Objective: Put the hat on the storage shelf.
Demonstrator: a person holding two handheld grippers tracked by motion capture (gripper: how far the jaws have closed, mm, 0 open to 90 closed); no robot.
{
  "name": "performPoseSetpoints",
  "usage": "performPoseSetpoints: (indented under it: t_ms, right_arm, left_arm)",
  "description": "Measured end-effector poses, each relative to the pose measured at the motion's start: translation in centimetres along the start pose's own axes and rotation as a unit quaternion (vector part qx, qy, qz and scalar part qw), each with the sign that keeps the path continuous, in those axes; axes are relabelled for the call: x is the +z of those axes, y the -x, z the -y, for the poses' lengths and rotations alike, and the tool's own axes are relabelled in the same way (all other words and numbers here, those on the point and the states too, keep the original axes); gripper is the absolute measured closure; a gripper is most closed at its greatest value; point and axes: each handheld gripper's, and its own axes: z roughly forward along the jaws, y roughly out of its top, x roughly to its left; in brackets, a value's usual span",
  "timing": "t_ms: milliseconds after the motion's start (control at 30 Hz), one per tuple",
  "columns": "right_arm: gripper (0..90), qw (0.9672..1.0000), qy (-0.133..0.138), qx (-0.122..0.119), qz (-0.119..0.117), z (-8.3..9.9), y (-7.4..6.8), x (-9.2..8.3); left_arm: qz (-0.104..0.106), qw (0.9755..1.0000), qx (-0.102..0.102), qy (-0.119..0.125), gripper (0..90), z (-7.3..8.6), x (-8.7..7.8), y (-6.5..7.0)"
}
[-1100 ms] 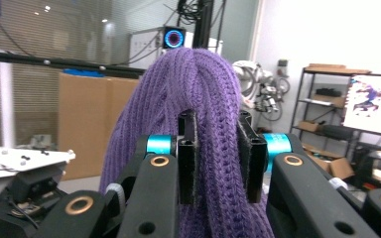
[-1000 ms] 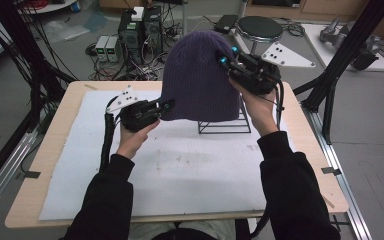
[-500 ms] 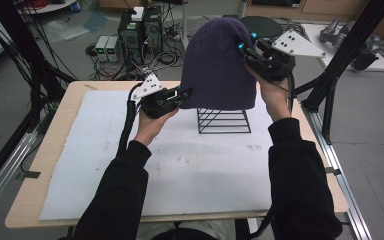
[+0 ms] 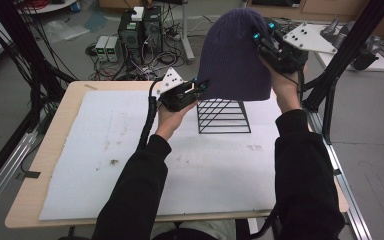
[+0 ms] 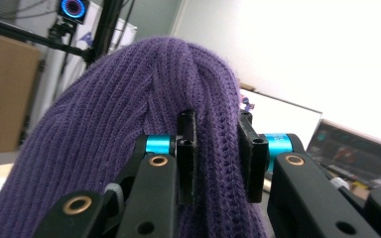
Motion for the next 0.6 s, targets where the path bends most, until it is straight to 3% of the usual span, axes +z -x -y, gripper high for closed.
performPoseSetpoints:
  t_ms: [233,433,600]
  right_arm:
    - [74.6,0.9996,0.008,0.000,0.026,0.5,0.9,-0.2]
    - [74.5,0.9997,0.002,0.002,0.026,1.6,1.0,0.2]
    - [74.2,0.9996,-0.004,0.007,0.027,2.6,1.0,0.3]
  left_arm:
    - [-0.025,0.9996,0.002,0.012,82.2,-0.2,1.3,0.6]
    - [-0.057,0.9982,0.018,-0.003,81.7,0.7,2.1,0.4]
    - [-0.053,0.9982,0.027,-0.011,81.7,1.7,2.6,0.6]
